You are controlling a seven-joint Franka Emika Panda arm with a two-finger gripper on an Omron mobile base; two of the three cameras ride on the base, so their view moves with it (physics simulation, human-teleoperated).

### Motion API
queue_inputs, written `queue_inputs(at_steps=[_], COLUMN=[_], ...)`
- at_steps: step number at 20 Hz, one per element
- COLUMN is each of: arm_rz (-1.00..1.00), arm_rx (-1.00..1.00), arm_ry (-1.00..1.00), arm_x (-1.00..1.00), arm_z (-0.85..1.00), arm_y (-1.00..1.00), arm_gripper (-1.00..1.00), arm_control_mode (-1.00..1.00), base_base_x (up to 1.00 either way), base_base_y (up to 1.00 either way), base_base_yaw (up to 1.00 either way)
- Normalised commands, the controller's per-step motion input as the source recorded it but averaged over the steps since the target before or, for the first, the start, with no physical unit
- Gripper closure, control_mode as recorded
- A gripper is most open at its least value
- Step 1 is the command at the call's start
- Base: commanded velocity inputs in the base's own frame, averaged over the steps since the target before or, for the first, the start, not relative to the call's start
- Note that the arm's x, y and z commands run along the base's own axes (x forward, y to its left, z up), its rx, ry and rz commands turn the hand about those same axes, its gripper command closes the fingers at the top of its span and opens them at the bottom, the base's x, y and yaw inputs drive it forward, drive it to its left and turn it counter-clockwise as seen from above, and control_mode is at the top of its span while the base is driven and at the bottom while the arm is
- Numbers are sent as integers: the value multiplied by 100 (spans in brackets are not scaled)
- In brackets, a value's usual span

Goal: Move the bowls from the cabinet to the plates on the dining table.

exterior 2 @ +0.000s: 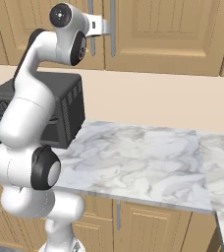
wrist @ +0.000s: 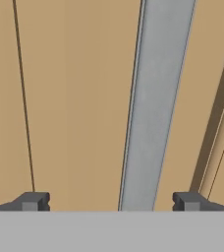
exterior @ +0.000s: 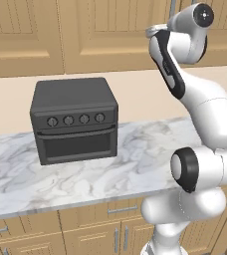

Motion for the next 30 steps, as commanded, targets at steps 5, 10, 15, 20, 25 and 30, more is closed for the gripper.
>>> queue_inputs(at_steps=[5,10,15,20,25,30], arm_rz=[1,1,0,0,0,0], arm_rx=[4,4,3,-3,-8,-7], arm_ry=[-3,-2,0,2,3,3], arm_x=[31,25,24,17,-1,-12], arm_z=[-22,-20,-20,-28,-33,-20], arm_y=[0,2,13,49,62,57], arm_gripper=[100,100,100,100,100,100], arm_control_mode=[-100,-100,-100,-100,-100,-100], base_base_x=[0,0,0,0,0,0], base_base_y=[0,0,0,0,0,0], base_base_yaw=[0,0,0,0,0,0])
